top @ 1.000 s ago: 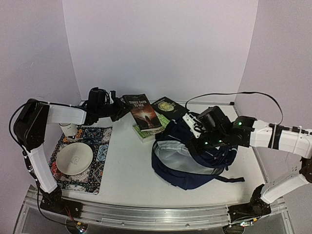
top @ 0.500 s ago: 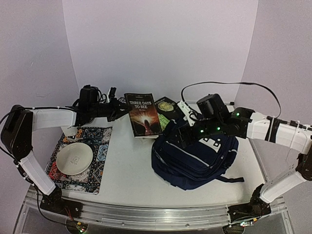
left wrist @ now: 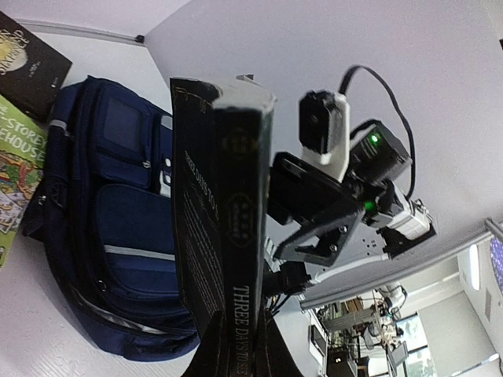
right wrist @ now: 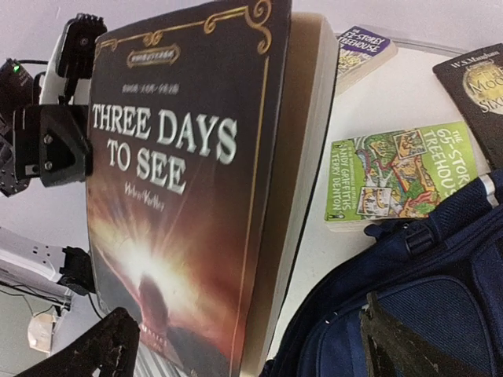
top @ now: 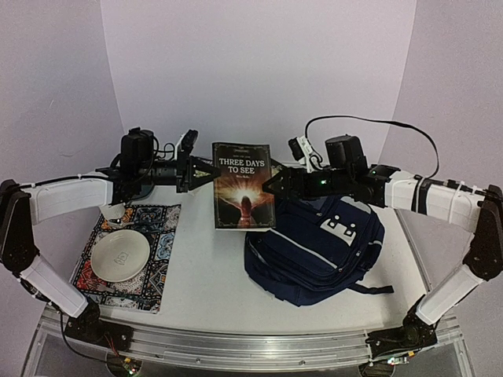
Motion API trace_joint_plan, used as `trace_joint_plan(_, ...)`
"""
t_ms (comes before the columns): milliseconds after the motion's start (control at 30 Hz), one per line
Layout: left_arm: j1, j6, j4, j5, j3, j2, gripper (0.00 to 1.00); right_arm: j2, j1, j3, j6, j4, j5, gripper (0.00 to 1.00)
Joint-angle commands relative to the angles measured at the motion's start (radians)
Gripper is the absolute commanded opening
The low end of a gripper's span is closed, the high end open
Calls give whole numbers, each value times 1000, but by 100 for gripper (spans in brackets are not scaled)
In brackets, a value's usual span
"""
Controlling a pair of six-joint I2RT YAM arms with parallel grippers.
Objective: Pack the student bag
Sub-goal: Pass from the left arm to the right
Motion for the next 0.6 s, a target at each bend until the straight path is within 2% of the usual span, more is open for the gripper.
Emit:
trace_joint_plan(0, -41, 50, 68, 83, 52, -72, 0, 22, -20, 5, 100, 180, -140, 98)
trace_joint_plan(300, -108, 112, 68, 125, 95, -75, 0, 49, -48, -58, 206, 399, -327, 97)
trace_joint_plan(567, -109, 159, 68, 166, 91, -97, 0, 40, -49, -87, 251, 519, -456, 79)
